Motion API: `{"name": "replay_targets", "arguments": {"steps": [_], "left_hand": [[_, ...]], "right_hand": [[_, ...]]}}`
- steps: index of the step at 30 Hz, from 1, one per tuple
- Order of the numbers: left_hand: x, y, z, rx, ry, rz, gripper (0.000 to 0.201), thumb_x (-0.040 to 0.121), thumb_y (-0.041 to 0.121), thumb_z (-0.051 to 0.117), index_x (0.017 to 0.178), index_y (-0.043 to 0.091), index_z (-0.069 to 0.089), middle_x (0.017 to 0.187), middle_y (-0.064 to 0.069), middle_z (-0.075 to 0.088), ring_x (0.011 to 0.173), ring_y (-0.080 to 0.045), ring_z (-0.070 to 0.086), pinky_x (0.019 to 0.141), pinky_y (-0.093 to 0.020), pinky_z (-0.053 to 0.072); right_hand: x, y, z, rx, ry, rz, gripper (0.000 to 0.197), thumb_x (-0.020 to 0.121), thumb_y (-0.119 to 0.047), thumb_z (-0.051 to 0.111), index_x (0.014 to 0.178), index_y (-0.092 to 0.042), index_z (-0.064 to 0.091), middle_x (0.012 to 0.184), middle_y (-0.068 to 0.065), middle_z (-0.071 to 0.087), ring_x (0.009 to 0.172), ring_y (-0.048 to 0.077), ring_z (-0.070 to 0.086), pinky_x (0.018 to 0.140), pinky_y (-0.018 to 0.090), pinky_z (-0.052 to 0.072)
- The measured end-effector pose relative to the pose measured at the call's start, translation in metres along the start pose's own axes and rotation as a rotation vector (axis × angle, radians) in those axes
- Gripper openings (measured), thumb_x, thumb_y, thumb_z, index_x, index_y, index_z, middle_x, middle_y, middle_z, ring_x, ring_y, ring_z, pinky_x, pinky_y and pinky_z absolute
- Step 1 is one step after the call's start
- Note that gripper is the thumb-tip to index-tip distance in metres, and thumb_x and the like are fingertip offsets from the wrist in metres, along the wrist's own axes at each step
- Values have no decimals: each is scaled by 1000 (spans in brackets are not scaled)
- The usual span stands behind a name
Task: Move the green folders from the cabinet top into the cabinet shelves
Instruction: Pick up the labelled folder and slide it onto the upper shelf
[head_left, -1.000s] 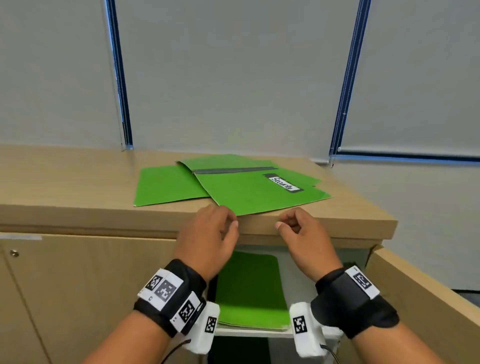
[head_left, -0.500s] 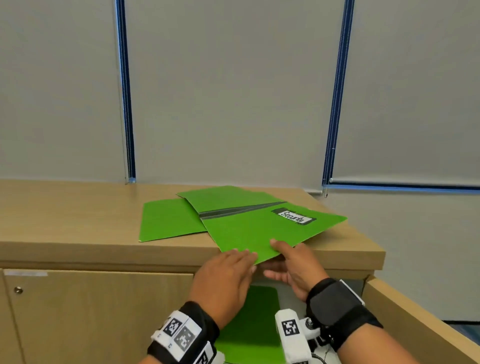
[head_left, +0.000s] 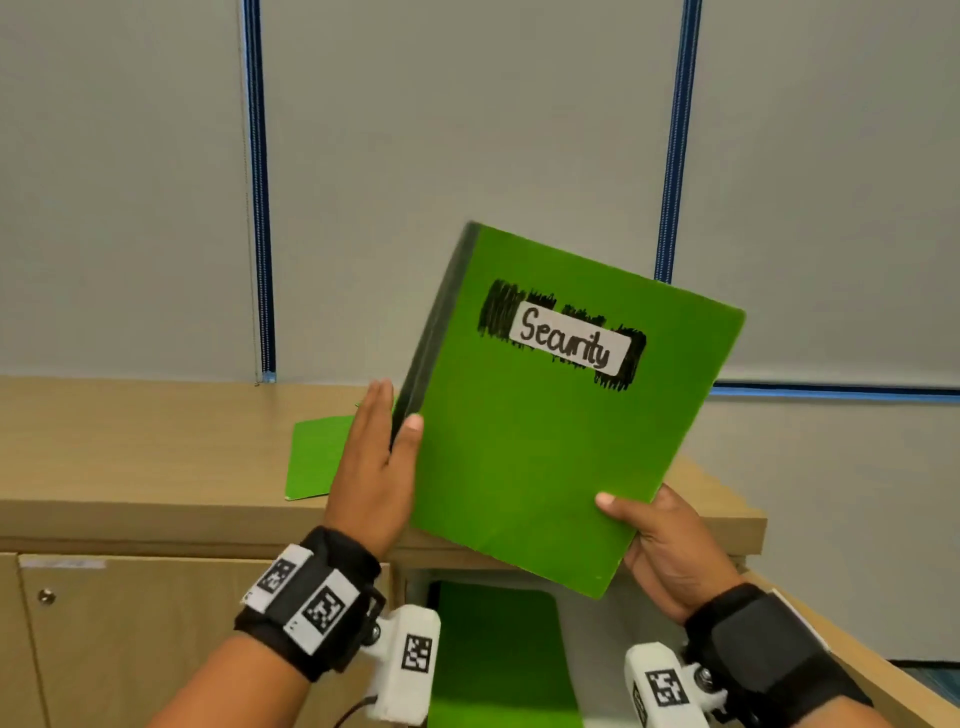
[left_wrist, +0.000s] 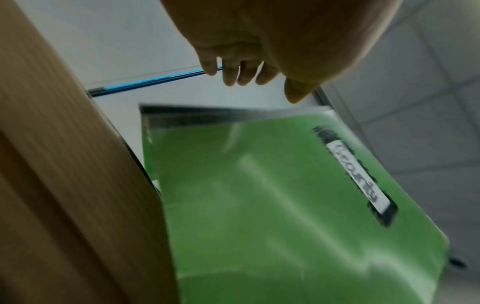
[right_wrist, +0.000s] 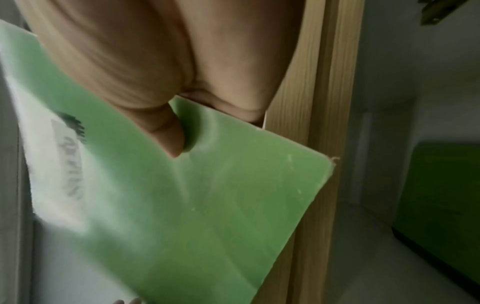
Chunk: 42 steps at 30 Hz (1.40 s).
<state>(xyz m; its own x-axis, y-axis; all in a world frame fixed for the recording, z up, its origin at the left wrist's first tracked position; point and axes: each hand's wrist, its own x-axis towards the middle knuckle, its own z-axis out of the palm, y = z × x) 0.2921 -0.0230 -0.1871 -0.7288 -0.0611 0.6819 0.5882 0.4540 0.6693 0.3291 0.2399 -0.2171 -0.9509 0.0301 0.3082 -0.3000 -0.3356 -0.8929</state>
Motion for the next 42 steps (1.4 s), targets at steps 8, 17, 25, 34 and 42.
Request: {"name": "replay_targets", "arguments": {"steps": [8,17,25,34,42], "left_hand": [[-32,23,-1,-373,55,142,28,97,40,38,105,23,59,96,-11,62,92,-28,57,83,-49,48],[-66,15,0,-421,211,149,30,96,43,41,97,17,55,90,-31,49,84,-47,48,76,-64,43],[-80,-12,11,-376,207,58,33,98,41,38,98,11,52,87,-28,48,80,-41,46,71,-53,42],[-156,-137,68,-36,-17,-227,23,101,34,32,94,20,49,90,-6,58,85,-24,57,75,-45,48],[-190,-192,108,-26,-61,-324,29,101,32,32,118,20,53,112,3,62,103,-12,58,87,-32,45]], "right_hand": [[-1,-8,-1,-93,89,-174,57,87,10,53,134,-21,46,120,1,69,108,16,66,81,29,55],[-12,-3,-7,-228,194,-333,52,85,8,55,130,-18,46,128,5,60,117,23,58,88,35,52],[-21,12,-3,-288,83,-253,49,85,15,51,113,-24,60,112,-2,71,104,17,67,85,33,55],[-32,142,-58,-300,152,78,47,83,17,50,109,-20,65,106,0,74,104,21,68,85,31,54],[-29,222,-95,-262,225,243,42,85,16,48,111,-13,63,110,9,71,101,24,68,86,35,55]]}}
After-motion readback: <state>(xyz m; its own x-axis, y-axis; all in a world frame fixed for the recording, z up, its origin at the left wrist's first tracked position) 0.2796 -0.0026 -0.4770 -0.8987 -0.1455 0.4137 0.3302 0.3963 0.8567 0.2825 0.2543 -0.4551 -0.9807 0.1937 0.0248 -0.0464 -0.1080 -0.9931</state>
